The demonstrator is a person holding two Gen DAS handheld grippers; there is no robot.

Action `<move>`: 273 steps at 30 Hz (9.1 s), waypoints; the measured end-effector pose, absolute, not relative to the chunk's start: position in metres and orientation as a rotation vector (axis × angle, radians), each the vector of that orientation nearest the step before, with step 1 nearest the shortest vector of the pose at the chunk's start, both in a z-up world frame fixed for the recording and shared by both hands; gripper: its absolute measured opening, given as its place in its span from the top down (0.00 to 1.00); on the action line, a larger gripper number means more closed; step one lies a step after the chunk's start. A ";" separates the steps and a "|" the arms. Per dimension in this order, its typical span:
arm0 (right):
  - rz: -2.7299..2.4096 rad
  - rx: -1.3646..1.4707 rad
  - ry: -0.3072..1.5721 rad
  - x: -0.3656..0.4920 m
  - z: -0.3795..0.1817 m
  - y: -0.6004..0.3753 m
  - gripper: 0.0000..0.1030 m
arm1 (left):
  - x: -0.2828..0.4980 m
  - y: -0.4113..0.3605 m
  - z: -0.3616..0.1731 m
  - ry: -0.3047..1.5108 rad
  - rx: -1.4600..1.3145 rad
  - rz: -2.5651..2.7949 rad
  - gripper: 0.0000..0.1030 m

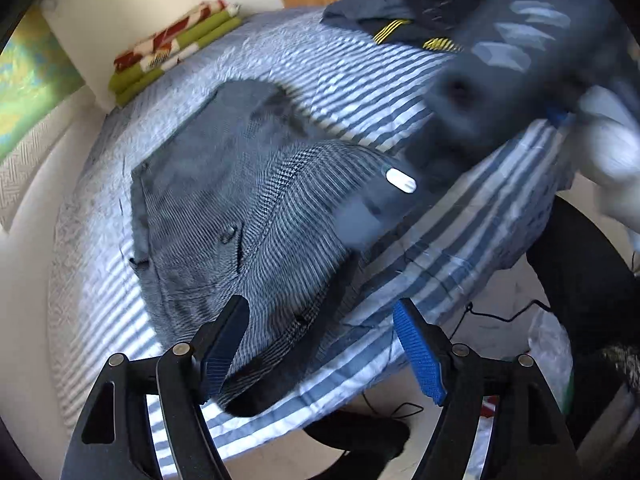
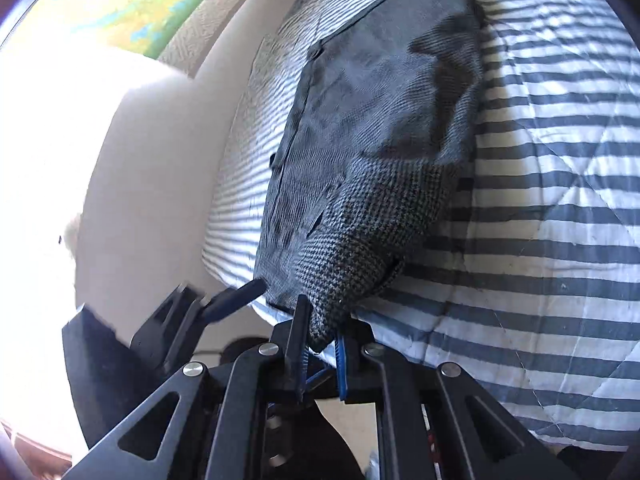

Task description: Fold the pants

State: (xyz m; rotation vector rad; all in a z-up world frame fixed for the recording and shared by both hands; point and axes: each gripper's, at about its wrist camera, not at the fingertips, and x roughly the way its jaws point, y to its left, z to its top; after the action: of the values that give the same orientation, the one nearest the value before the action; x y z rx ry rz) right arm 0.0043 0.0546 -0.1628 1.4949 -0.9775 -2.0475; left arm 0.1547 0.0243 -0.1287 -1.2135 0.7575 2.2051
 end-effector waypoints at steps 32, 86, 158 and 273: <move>-2.304 1.573 -0.877 -0.115 -0.185 0.145 0.96 | 0.122 -0.004 -0.150 0.511 -1.378 2.139 0.87; -2.178 1.613 -0.868 0.158 -0.141 0.145 1.00 | 0.125 0.000 -0.143 0.522 -1.361 2.178 0.87; -2.153 1.061 0.265 -0.044 -0.092 0.041 0.18 | 0.036 -0.005 -0.065 0.500 -1.255 2.247 0.91; -2.275 1.588 0.005 0.098 -0.171 0.083 0.92 | -0.033 -0.055 -0.063 0.310 -1.322 2.470 0.49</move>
State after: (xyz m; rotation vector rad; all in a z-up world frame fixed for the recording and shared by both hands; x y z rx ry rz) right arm 0.0975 0.0832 -0.1713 1.5881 0.0054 -2.2750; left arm -0.0326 -0.0547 -0.0627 -1.3221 0.3104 2.4701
